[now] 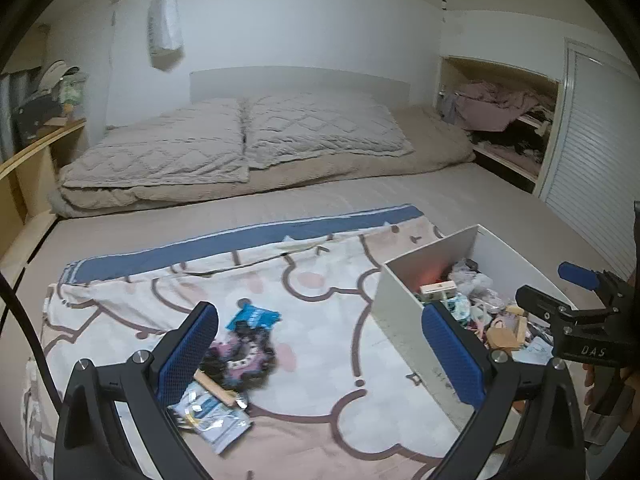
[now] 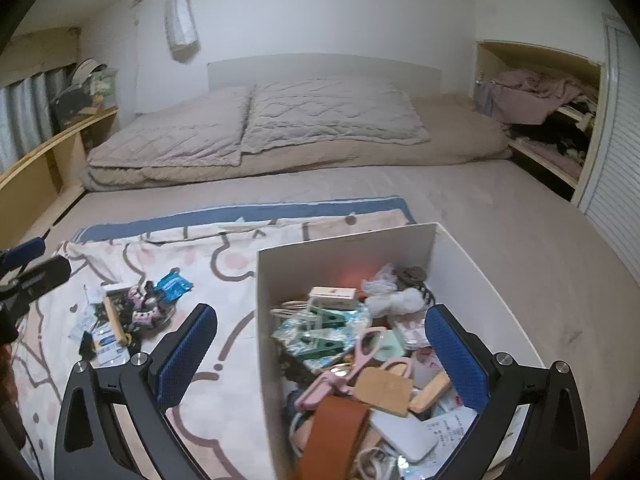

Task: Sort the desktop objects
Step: 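Move both open tools back from the box toward the pile on the blanket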

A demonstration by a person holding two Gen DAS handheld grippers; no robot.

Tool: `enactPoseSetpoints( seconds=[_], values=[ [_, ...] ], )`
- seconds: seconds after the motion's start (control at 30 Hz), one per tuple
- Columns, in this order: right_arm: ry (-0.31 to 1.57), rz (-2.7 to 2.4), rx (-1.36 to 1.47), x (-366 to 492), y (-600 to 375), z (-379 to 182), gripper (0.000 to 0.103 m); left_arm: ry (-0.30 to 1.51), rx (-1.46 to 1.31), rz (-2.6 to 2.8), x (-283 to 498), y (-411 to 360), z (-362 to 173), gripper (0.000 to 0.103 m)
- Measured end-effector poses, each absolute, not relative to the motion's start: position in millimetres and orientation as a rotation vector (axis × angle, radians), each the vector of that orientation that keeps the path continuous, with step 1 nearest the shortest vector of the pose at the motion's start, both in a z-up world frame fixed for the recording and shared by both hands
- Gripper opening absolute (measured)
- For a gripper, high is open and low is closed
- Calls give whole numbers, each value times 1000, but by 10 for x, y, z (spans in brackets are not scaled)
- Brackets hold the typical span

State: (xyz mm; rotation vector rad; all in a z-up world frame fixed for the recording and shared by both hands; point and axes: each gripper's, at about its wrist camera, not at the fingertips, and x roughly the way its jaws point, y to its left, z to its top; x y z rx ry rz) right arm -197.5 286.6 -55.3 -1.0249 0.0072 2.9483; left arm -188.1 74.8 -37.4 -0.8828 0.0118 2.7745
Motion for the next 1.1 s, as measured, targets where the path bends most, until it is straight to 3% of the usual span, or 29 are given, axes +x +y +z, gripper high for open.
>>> enactPoseSetpoints(
  seconds=[1.1],
  values=[
    [-65,3192,-1033,-2037,1712,-213,103,-24,-933,3020,-1608,-341,-300,102]
  ],
)
